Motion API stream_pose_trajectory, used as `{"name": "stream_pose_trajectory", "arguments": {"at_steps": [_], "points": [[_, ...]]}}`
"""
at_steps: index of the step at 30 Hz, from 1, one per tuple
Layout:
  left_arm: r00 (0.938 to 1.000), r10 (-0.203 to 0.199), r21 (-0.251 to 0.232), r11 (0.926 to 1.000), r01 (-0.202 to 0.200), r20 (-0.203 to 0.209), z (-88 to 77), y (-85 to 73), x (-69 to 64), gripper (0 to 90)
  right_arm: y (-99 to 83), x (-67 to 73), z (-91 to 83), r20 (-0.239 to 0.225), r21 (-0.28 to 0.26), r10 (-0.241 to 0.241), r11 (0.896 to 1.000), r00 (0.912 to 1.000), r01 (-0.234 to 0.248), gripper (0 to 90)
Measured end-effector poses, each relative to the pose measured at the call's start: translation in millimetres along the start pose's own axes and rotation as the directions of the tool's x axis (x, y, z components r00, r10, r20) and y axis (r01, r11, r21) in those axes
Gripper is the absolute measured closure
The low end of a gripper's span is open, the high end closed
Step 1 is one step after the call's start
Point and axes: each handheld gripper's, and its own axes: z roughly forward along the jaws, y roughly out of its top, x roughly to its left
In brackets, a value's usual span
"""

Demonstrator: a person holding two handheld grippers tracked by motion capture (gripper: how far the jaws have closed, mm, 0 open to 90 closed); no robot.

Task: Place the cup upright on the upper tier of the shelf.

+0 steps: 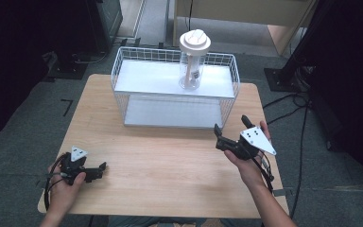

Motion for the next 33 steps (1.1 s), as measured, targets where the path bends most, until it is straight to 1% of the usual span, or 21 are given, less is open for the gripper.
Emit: {"name": "stream_pose_trajectory", "arguments": {"at_steps": [1,2,3,4,5,7,10,14,15,17,19,21,23,24,26,28,29,31,33], "points": [[1.0000,0.000,0.000,1.0000,0.000,0.000,0.0,0.0,0.0,0.0,0.0,0.0,0.0,0.000,0.000,0.000,1.000,1.0000,0.000,3.0],[1.0000,0.000,0.000,1.0000,0.000,0.000,0.0,0.0,0.0,0.0,-2.6,-1.5,-2.1,-0.001,0.004,0.000,1.000,1.0000,0.000,3.0],[1.0000,0.000,0.000,1.0000,0.000,0.000,0.0,0.0,0.0,0.0,-8.3,-4.5,-6.2,0.008,0.014,-0.004,1.000,1.0000,0.004,3.0],[1.0000,0.000,0.000,1.0000,0.000,0.000,0.0,0.0,0.0,0.0,-8.3,-4.5,-6.2,0.008,0.014,-0.004,1.000,1.0000,0.004,3.0],[1.0000,0.000,0.000,1.0000,0.000,0.000,0.0,0.0,0.0,0.0,-14.4,-8.2,-10.2,0.015,0.025,-0.005,1.000,0.9999,0.005,3.0],[1.0000,0.000,0.000,1.0000,0.000,0.000,0.0,0.0,0.0,0.0,-20.3,-12.8,-14.1,0.026,0.037,0.000,0.999,0.9997,-0.001,3.0],[1.0000,0.000,0.000,1.0000,0.000,0.000,0.0,0.0,0.0,0.0,-29.5,-20.1,-21.8,0.029,0.056,0.009,0.998,0.9995,-0.011,3.0],[1.0000,-0.001,0.002,1.0000,0.001,-0.004,0.3,0.4,-0.1,0.0,-42.0,-29.4,-32.4,0.045,0.083,0.004,0.996,0.9990,-0.008,3.0],[1.0000,-0.001,0.002,1.0000,0.001,-0.004,0.3,0.4,-0.1,0.0,-42.0,-29.4,-32.4,0.045,0.083,0.004,0.996,0.9990,-0.008,3.0],[1.0000,-0.001,0.002,1.0000,0.001,-0.005,0.4,0.5,-0.1,0.0,-50.7,-36.1,-39.6,0.056,0.100,0.021,0.995,0.9982,-0.026,3.0],[1.0000,-0.001,0.002,1.0000,0.001,-0.004,0.4,0.5,-0.1,0.0,-57.5,-39.4,-43.5,0.067,0.117,0.023,0.993,0.9975,-0.031,3.0],[1.0000,-0.001,0.002,1.0000,0.001,-0.004,0.4,0.5,-0.1,0.0,-65.0,-41.5,-45.1,0.085,0.152,0.006,0.988,0.9963,-0.019,3.0],[1.0000,-0.001,0.002,1.0000,0.001,-0.004,0.4,0.5,-0.1,0.0,-72.5,-42.4,-46.1,0.115,0.202,-0.036,0.979,0.9927,0.012,3.0],[1.0000,-0.001,0.002,1.0000,0.001,-0.004,0.4,0.5,-0.1,0.0,-75.8,-43.6,-47.4,0.115,0.212,-0.052,0.977,0.9920,0.027,2.9],[1.0000,-0.001,0.002,1.0000,0.001,-0.005,0.4,0.5,-0.1,0.0,-81.6,-45.7,-51.7,0.093,0.225,-0.043,0.974,0.9948,0.022,2.6],[1.0000,-0.001,0.002,1.0000,0.001,-0.004,0.4,0.5,-0.1,0.0,-83.5,-46.3,-52.9,0.091,0.230,-0.048,0.973,0.9947,0.026,2.5],[1.0000,-0.001,0.002,1.0000,0.001,-0.005,0.4,0.5,-0.1,0.0,-89.7,-47.6,-56.9,0.087,0.241,-0.051,0.970,0.9949,0.028,2.5],[1.0000,-0.001,0.002,1.0000,0.001,-0.005,0.4,0.5,-0.1,0.0,-94.3,-49.7,-59.7,0.084,0.257,-0.049,0.966,0.9953,0.026,2.5],[1.0000,-0.001,0.002,1.0000,0.001,-0.004,0.4,0.5,-0.1,0.0,-100.1,-53.0,-63.6,0.079,0.283,-0.064,0.958,0.9948,0.040,2.5]]}}
